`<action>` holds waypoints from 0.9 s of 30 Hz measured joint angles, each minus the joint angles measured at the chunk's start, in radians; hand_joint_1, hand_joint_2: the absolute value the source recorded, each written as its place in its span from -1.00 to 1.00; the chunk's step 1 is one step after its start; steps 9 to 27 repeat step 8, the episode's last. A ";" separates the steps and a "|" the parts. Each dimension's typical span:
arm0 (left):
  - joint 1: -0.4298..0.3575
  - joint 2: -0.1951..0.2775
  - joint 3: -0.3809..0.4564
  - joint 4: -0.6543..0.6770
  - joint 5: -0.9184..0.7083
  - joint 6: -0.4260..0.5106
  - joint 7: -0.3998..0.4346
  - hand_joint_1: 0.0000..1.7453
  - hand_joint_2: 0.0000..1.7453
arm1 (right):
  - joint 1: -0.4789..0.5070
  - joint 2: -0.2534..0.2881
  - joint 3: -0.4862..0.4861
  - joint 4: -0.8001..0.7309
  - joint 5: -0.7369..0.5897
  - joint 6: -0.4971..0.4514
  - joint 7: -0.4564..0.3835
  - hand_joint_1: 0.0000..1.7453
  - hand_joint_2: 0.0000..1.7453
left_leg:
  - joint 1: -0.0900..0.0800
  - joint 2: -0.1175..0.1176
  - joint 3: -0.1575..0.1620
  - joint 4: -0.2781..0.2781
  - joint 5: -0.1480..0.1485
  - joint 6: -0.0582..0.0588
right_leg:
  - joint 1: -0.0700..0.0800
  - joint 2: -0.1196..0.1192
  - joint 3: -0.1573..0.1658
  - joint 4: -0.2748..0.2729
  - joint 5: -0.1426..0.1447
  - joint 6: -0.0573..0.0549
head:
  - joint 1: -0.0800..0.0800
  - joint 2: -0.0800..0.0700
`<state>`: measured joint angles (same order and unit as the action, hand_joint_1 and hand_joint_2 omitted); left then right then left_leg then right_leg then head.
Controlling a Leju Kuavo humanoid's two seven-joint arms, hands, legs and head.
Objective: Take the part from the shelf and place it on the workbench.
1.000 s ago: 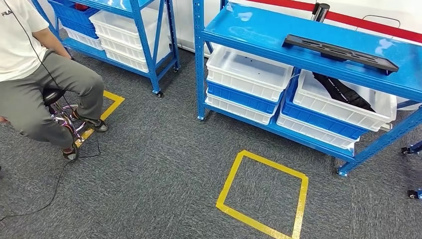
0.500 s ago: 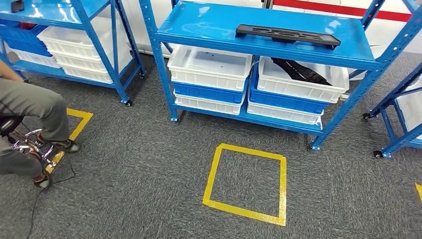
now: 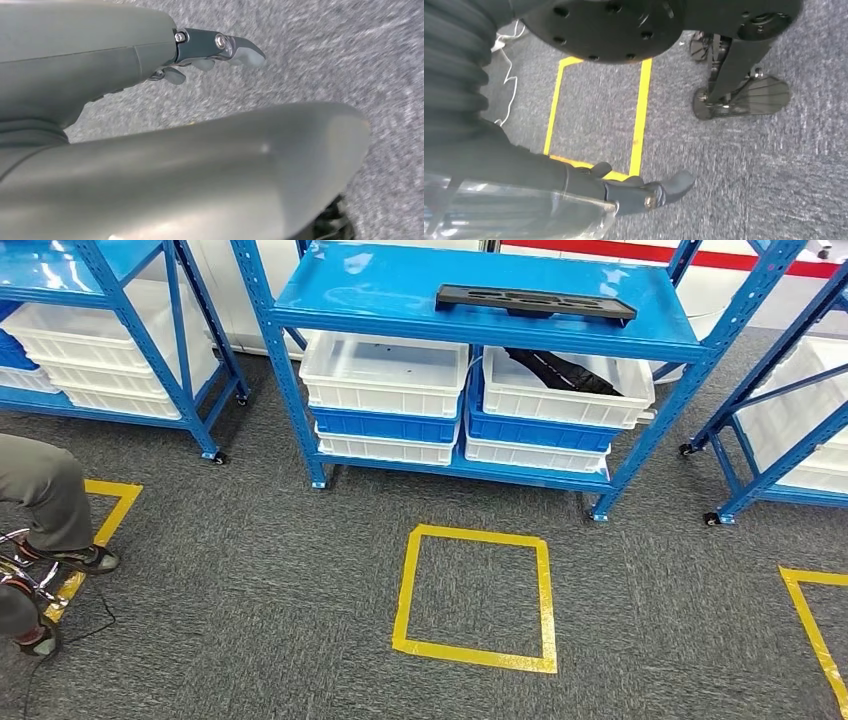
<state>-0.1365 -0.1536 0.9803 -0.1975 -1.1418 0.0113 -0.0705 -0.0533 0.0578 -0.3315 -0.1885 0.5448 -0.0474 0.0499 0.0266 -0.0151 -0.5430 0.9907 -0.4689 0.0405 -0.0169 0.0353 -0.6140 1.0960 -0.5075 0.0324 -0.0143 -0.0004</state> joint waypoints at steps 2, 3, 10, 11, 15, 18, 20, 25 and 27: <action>0.001 0.001 0.004 0.000 0.002 0.001 -0.011 -1.00 -1.00 | -0.003 0.001 0.000 0.000 0.000 0.001 0.000 -1.00 1.00 | -0.004 0.013 -0.003 0.000 -0.001 0.005 | -0.001 -0.020 -0.068 0.142 -0.060 -0.007 | 0.004 0.000; 0.001 0.002 0.007 0.000 0.003 0.004 -0.015 -1.00 -1.00 | -0.004 0.001 0.000 0.000 0.000 0.002 0.000 -1.00 1.00 | -0.005 0.019 -0.004 0.000 -0.001 0.005 | -0.002 -0.023 -0.087 0.187 -0.073 -0.003 | 0.004 0.000; 0.001 0.002 0.011 0.000 -0.001 0.038 -0.024 -1.00 -1.00 | 0.000 -0.003 -0.003 0.000 0.006 0.005 0.002 -1.00 1.00 | -0.006 0.028 0.006 0.001 -0.008 -0.007 | -0.012 -0.037 0.044 -0.032 0.008 0.032 | 0.007 0.000; 0.001 0.002 0.011 0.000 -0.001 0.038 -0.024 -1.00 -1.00 | 0.000 -0.003 -0.003 0.000 0.006 0.005 0.002 -1.00 1.00 | -0.006 0.028 0.006 0.001 -0.008 -0.007 | -0.012 -0.037 0.044 -0.032 0.008 0.032 | 0.007 0.000; 0.001 0.002 0.011 0.000 -0.001 0.038 -0.024 -1.00 -1.00 | 0.000 -0.003 -0.003 0.000 0.006 0.005 0.002 -1.00 1.00 | -0.006 0.028 0.006 0.001 -0.008 -0.007 | -0.012 -0.037 0.044 -0.032 0.008 0.032 | 0.007 0.000; 0.001 0.002 0.011 0.000 -0.001 0.038 -0.024 -1.00 -1.00 | 0.000 -0.003 -0.003 0.000 0.006 0.005 0.002 -1.00 1.00 | -0.006 0.028 0.006 0.001 -0.008 -0.007 | -0.012 -0.037 0.044 -0.032 0.008 0.032 | 0.007 0.000; 0.001 0.002 0.011 0.000 -0.001 0.038 -0.024 -1.00 -1.00 | 0.000 -0.003 -0.003 0.000 0.006 0.005 0.002 -1.00 1.00 | -0.006 0.028 0.006 0.001 -0.008 -0.007 | -0.012 -0.037 0.044 -0.032 0.008 0.032 | 0.007 0.000; 0.001 0.002 0.011 0.000 -0.001 0.038 -0.024 -1.00 -1.00 | 0.000 -0.003 -0.003 0.000 0.006 0.005 0.002 -1.00 1.00 | -0.006 0.028 0.006 0.001 -0.008 -0.007 | -0.012 -0.037 0.044 -0.032 0.008 0.032 | 0.007 0.000; 0.001 0.002 0.011 0.000 -0.001 0.038 -0.024 -1.00 -1.00 | 0.000 -0.003 -0.003 0.000 0.006 0.005 0.002 -1.00 1.00 | -0.006 0.028 0.006 0.001 -0.008 -0.007 | -0.012 -0.037 0.044 -0.032 0.008 0.032 | 0.007 0.000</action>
